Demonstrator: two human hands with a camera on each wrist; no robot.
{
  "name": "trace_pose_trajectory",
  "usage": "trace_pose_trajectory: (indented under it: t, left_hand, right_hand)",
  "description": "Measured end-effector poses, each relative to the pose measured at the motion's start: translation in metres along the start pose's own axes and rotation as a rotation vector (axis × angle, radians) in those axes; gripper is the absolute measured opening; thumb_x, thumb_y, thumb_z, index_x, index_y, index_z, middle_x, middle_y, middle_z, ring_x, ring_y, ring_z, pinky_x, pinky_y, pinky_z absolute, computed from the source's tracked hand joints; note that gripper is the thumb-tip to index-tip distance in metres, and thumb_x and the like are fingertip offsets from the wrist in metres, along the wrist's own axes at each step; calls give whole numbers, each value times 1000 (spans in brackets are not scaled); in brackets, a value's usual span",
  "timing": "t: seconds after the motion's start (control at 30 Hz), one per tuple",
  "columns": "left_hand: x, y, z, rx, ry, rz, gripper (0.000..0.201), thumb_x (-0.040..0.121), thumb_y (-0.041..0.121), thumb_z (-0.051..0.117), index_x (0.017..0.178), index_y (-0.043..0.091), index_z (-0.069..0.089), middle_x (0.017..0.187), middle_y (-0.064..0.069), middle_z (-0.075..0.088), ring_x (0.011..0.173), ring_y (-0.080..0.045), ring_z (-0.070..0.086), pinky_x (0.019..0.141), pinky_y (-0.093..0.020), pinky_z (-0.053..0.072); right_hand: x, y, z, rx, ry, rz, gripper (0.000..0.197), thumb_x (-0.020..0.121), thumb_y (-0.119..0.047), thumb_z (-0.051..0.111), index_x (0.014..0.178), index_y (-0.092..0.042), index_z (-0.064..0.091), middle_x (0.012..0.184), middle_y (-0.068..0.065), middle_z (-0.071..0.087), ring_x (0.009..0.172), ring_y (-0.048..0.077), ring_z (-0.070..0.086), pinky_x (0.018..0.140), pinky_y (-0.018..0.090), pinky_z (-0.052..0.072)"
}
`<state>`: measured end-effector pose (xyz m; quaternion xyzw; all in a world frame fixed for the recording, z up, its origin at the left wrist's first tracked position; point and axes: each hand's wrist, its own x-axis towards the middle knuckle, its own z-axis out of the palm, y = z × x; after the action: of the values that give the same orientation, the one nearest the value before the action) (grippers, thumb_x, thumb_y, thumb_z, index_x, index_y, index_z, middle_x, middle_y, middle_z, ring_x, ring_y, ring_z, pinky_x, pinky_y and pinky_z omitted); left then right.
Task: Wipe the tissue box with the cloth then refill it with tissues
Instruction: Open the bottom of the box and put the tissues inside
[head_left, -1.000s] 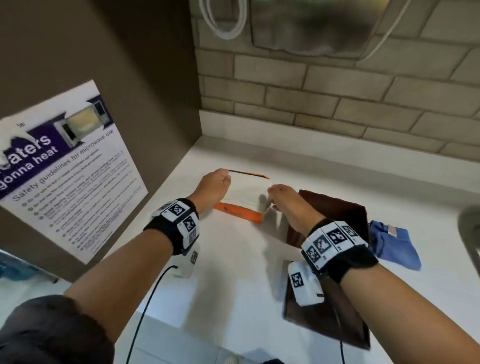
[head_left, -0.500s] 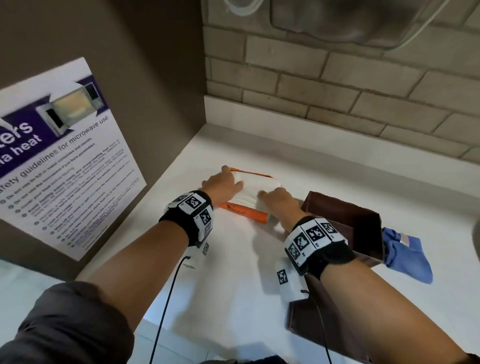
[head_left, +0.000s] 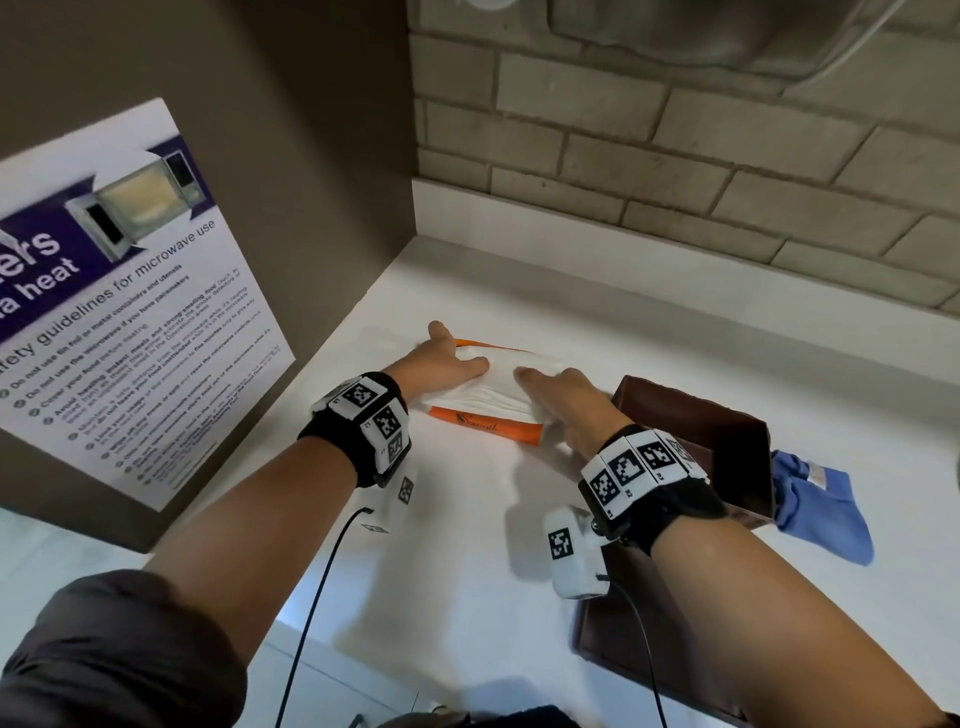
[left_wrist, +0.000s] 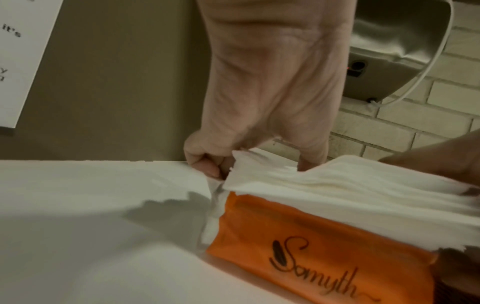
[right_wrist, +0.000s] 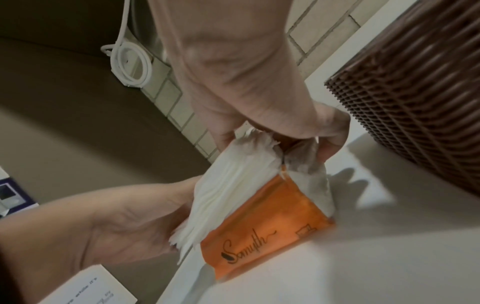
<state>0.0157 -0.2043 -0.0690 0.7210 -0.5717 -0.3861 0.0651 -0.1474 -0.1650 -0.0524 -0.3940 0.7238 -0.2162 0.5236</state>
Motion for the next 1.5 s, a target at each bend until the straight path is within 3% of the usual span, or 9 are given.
trace_pose_trajectory:
  t: [0.1, 0.27, 0.6, 0.83, 0.97, 1.1, 1.2, 1.3, 1.5]
  left_hand:
    - [-5, 2, -2, -26, 1, -10, 72, 87, 51, 57, 134, 8, 22, 111, -4, 50, 99, -21, 49, 76, -29, 37]
    - [-12, 1, -6, -133, -10, -47, 66, 77, 59, 63, 117, 20, 28, 101, 2, 51, 89, -14, 51, 56, -26, 34]
    - [-19, -12, -9, -488, -40, -50, 80, 62, 64, 74, 118, 26, 31, 109, -2, 56, 98, -20, 61, 90, -38, 53]
    - [-24, -18, -17, -662, -79, 49, 92, 65, 36, 83, 134, 35, 22, 122, -5, 56, 111, -24, 61, 105, -43, 46]
    - [-30, -24, -22, -709, -118, 135, 91, 82, 8, 74, 146, 33, 15, 114, -2, 53, 99, -11, 60, 103, -31, 45]
    - [-42, -25, -28, -743, -150, 191, 81, 86, 0, 67, 144, 35, 22, 101, 5, 50, 85, 11, 54, 78, -12, 50]
    - [-50, -24, -33, -775, -155, 239, 74, 86, -4, 64, 143, 28, 29, 104, 7, 56, 91, 11, 59, 79, -10, 52]
    - [-59, -22, -36, -843, -148, 289, 60, 85, 0, 66, 139, 14, 41, 125, -4, 64, 120, -18, 60, 97, -26, 50]
    - [-87, 12, -43, -971, -95, 368, 45, 92, 29, 62, 133, 21, 45, 123, 3, 68, 107, -9, 68, 86, -24, 57]
  right_hand:
    - [-4, 1, -8, 4, -43, 24, 17, 91, -20, 56, 90, -4, 53, 73, 4, 52, 60, 14, 51, 35, 12, 39]
    - [-4, 2, -13, 131, -114, 26, 31, 86, -22, 67, 109, -4, 59, 87, 5, 62, 67, 14, 54, 48, 23, 39]
    - [-8, 4, -18, 457, -287, 20, 39, 79, -24, 76, 111, -4, 66, 102, 10, 74, 78, 17, 73, 49, 17, 53]
    - [-6, 8, -24, 367, -288, -132, 36, 78, -13, 76, 111, -3, 65, 104, 12, 73, 95, 25, 70, 72, 30, 58]
    - [-10, 12, -25, 332, -303, -210, 44, 78, -9, 76, 120, -7, 60, 107, 9, 70, 90, 24, 67, 50, 21, 52]
    - [-10, 14, -20, 285, -241, -309, 57, 75, -11, 80, 126, -18, 56, 118, 1, 69, 109, 19, 63, 95, 34, 50]
    - [-18, 12, -19, 327, -232, -417, 65, 70, -13, 81, 129, -18, 54, 123, 1, 66, 115, 19, 60, 102, 37, 46]
    - [-28, 9, -23, 434, -277, -454, 60, 76, -8, 76, 131, -13, 51, 125, 5, 65, 116, 21, 61, 103, 39, 46]
    - [-53, -15, -48, 563, -309, -458, 37, 89, -14, 63, 124, -6, 58, 114, 7, 71, 105, 20, 68, 88, 30, 55]
